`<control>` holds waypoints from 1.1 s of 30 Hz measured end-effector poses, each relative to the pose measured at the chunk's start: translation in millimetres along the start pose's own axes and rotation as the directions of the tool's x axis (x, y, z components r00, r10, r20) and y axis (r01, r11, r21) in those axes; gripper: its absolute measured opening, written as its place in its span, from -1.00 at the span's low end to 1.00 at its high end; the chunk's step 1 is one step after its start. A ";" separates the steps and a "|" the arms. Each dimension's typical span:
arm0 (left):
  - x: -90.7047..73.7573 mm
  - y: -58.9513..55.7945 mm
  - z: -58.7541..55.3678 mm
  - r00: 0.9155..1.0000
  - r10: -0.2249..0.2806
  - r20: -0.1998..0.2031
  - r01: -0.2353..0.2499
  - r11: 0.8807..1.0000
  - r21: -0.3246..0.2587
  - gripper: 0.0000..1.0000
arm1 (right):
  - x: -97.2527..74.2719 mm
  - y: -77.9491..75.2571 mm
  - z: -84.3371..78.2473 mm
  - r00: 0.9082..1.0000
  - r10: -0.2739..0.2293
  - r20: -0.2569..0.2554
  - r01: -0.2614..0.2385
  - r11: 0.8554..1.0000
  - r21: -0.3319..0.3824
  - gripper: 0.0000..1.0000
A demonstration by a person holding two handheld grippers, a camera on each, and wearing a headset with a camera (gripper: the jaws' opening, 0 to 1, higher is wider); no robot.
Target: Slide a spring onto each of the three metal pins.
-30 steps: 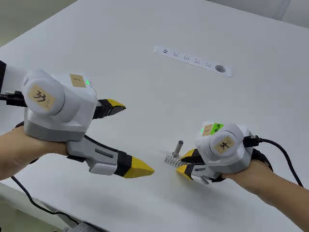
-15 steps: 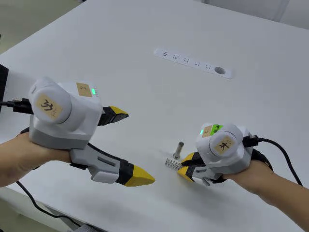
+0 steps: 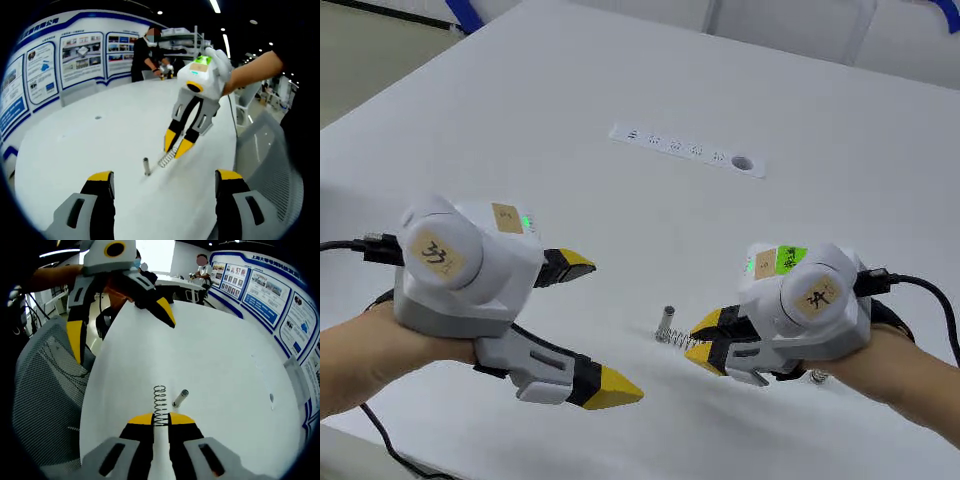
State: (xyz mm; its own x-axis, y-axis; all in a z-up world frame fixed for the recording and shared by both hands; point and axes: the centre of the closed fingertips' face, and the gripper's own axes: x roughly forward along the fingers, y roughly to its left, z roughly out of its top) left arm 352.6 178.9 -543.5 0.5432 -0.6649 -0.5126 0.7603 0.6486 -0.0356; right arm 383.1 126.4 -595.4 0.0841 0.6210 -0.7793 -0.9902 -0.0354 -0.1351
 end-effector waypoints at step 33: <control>23.7 -51.8 32.6 0.987 -0.145 0.071 0.137 0.984 0.113 -0.60 | -61.7 40.7 31.9 0.997 0.045 0.062 -0.041 0.997 -0.065 -0.78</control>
State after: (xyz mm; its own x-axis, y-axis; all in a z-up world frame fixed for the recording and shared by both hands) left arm 337.7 117.4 -525.8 0.4507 -0.7767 -0.4401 0.8630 0.5052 -0.0078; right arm 334.1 111.6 -533.3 0.0319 0.6660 -0.7453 -0.9835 -0.1118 -0.1420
